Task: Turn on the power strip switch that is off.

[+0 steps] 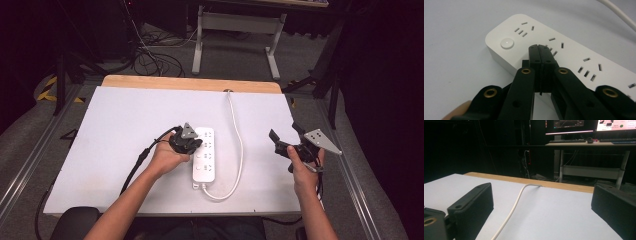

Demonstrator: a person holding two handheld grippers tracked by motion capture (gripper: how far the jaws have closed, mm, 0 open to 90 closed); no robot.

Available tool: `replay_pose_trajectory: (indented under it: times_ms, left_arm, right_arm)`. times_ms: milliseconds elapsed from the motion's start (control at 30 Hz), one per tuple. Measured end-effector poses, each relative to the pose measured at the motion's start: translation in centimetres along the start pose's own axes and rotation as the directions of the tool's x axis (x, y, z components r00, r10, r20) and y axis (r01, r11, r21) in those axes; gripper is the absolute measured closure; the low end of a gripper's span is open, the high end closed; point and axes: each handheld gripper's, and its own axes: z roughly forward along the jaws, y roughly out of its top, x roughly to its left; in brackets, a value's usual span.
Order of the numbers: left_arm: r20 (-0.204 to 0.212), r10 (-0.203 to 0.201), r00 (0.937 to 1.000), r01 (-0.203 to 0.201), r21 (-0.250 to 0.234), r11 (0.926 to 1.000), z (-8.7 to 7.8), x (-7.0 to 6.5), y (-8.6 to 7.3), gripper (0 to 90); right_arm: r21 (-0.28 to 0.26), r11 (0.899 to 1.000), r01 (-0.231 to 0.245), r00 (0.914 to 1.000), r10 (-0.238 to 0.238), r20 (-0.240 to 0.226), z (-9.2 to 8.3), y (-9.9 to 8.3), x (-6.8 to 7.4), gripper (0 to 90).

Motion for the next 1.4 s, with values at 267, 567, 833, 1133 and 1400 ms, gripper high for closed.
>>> replay_pose_trajectory:
  times_ms: [267, 567, 833, 1133, 1400]
  left_arm:
    - [0.012, -0.017, 0.9998, 0.017, -0.001, 0.9998, 0.00, 0.17, 0.01, 90.0]
    - [0.013, -0.018, 0.9998, 0.018, 0.007, 0.9998, -0.01, 0.17, 0.10, 90.0]
    - [0.015, -0.014, 0.9998, 0.014, 0.019, 0.9997, -0.02, 0.26, 0.31, 90.0]
    - [0.017, -0.028, 0.9995, 0.028, 0.009, 0.9996, -0.09, 0.28, 0.33, 90.0]
    - [-0.014, -0.005, 0.9999, 0.005, 0.006, 1.0000, -0.12, 0.10, 0.35, 90.0]
  right_arm:
    - [-0.003, 1.000, -0.001, 1.0000, 0.001, 0.004, -0.18, 0.06, 0.06, 4.8]
    - [0.003, 1.000, 0.003, 1.0000, -0.003, 0.002, -0.11, 0.05, 0.11, 4.9]
    - [0.008, 1.000, 0.005, 1.0000, -0.005, 0.000, 0.09, -0.01, 0.15, 4.9]
    - [0.018, 1.000, 0.005, 1.0000, -0.005, -0.001, 0.25, -0.09, 0.10, 4.9]
    - [0.018, 1.000, 0.004, 1.0000, -0.004, -0.003, 0.29, -0.10, 0.10, 4.9]
